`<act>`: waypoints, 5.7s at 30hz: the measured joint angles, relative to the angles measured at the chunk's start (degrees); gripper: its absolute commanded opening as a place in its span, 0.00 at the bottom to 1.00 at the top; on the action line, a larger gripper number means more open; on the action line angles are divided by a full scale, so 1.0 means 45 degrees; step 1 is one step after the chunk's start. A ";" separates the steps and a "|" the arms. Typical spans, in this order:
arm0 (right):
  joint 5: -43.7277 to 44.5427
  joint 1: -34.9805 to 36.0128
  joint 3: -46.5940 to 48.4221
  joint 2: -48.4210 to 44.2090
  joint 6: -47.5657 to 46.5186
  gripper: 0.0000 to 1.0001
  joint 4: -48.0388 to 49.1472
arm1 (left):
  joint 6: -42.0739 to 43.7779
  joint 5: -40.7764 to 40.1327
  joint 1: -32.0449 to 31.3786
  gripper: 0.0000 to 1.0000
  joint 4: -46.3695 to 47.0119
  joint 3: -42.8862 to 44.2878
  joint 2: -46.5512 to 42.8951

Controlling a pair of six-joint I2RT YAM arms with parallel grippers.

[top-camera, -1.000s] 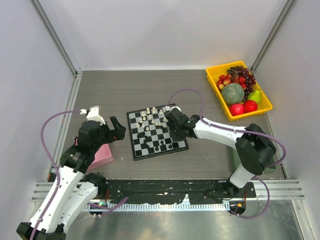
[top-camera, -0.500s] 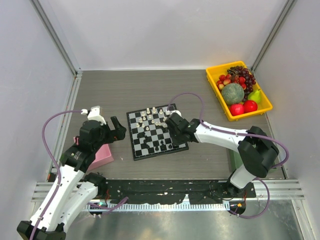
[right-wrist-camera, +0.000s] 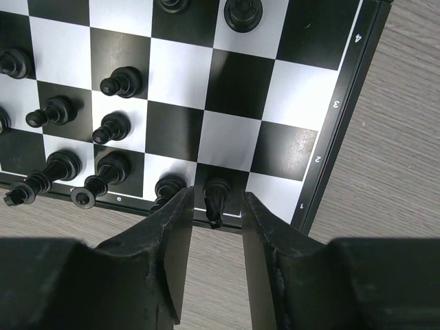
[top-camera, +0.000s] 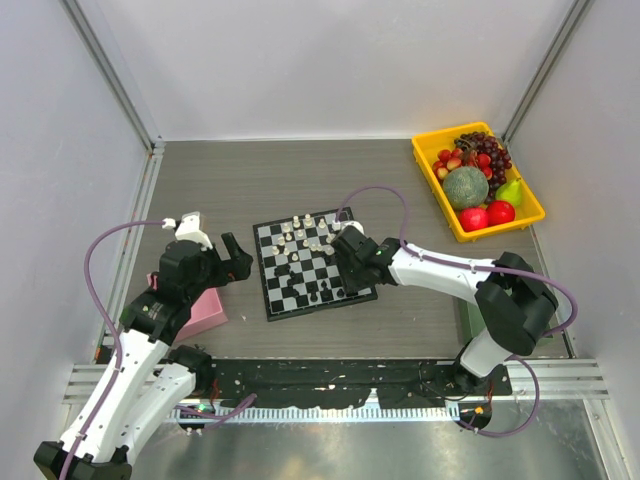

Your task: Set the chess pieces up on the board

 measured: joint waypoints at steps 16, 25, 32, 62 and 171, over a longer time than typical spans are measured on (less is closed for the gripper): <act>0.0568 -0.0719 0.2492 0.0097 -0.0491 0.43 -0.0461 | 0.0010 -0.0005 0.0000 1.00 -0.0010 -0.0005 -0.0044; 0.0418 -0.1316 0.3351 0.1904 -0.0466 0.40 -0.0253 | 0.0160 -0.0141 0.0000 1.00 -0.0102 -0.0005 -0.0238; 0.0321 -0.1443 0.3628 0.2657 -0.0398 0.37 -0.0185 | 0.0248 -0.0228 0.0000 1.00 -0.0107 -0.0005 -0.0267; 0.0238 -0.1666 0.1928 0.1268 -0.0364 0.13 0.0199 | 0.0253 -0.0350 0.0000 0.99 -0.0291 0.0000 -0.0267; 0.0238 -0.0724 0.4940 0.3988 -0.0471 0.22 -0.0204 | 0.0573 -0.0801 0.0000 1.00 -0.0588 -0.0005 -0.0563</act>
